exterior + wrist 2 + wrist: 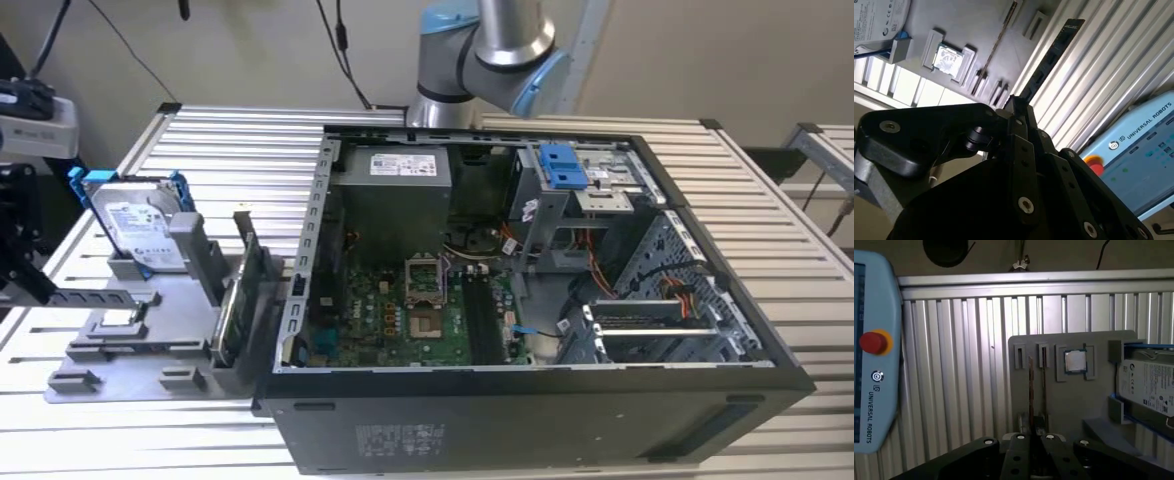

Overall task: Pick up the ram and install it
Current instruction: 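Pick up the ram and move it above insertion slot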

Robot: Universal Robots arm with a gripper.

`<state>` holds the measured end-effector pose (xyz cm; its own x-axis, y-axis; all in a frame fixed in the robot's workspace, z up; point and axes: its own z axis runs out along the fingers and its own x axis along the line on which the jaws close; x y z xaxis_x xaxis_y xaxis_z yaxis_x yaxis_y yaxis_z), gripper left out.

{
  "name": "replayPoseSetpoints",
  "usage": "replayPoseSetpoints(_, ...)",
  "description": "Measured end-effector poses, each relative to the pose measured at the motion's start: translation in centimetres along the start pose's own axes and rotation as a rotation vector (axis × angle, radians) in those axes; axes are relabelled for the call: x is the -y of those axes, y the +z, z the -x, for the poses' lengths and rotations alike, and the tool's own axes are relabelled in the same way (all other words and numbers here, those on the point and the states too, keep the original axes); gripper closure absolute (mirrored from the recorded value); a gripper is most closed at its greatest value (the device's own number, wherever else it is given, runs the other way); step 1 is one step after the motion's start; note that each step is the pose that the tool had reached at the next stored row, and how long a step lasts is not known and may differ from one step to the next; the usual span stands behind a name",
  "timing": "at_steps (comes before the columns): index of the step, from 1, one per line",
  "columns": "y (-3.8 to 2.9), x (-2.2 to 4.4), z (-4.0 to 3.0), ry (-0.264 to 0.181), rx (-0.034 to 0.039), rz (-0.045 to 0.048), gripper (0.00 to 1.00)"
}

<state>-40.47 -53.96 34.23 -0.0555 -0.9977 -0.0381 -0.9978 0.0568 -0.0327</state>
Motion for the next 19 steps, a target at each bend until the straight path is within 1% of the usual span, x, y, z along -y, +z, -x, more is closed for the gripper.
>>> replayPoseSetpoints(9, -1.18, 0.05, 0.04, 0.0, 0.0, 0.0, 0.86)
replayPoseSetpoints(19, -2.94, 0.1, 0.11, 0.0, 0.0, 0.0, 0.86)
